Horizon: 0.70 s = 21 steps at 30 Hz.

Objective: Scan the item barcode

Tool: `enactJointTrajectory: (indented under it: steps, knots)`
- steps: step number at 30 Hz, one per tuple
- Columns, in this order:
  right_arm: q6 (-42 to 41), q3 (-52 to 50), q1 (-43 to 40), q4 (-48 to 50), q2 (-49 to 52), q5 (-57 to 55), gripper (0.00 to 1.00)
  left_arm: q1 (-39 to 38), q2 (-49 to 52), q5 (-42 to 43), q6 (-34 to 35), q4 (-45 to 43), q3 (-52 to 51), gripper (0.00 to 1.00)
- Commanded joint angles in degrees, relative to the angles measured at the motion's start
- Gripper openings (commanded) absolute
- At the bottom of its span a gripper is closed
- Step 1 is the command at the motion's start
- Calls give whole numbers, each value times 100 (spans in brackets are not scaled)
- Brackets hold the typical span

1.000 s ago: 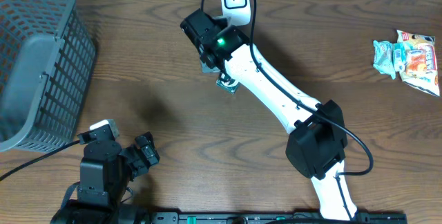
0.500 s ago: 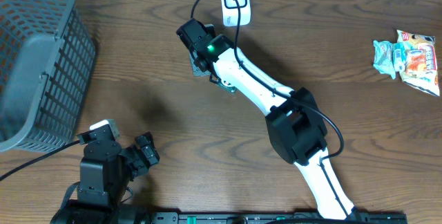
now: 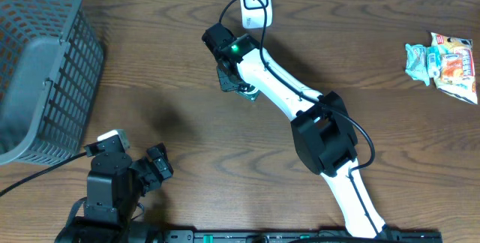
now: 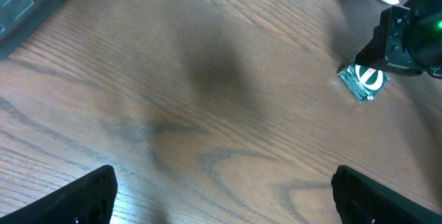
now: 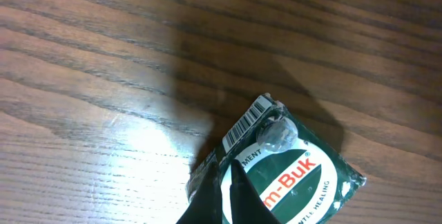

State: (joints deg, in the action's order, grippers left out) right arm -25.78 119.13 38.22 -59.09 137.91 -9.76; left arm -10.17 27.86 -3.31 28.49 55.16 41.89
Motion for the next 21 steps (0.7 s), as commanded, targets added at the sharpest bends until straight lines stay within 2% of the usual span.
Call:
enactJointTrajectory:
  steps: [1, 8, 12, 17, 21]
  knots:
    - [81, -11, 50, 186, 13, 28, 1, 11, -26, -15, -11, 9, 11, 97]
    - [330, -11, 50, 763, 11, 651, 5, 11, -24, -15, -11, 9, 11, 97]
    - [420, -24, 50, 415, 26, 328, 7, 13, -24, -15, -11, 9, 11, 98]
    - [409, -157, 50, 79, 140, 293, 1, 13, -26, -15, -11, 9, 11, 98]
    - [63, -162, 28, -505, 114, -37, 1, 11, -26, -15, -11, 9, 11, 98]
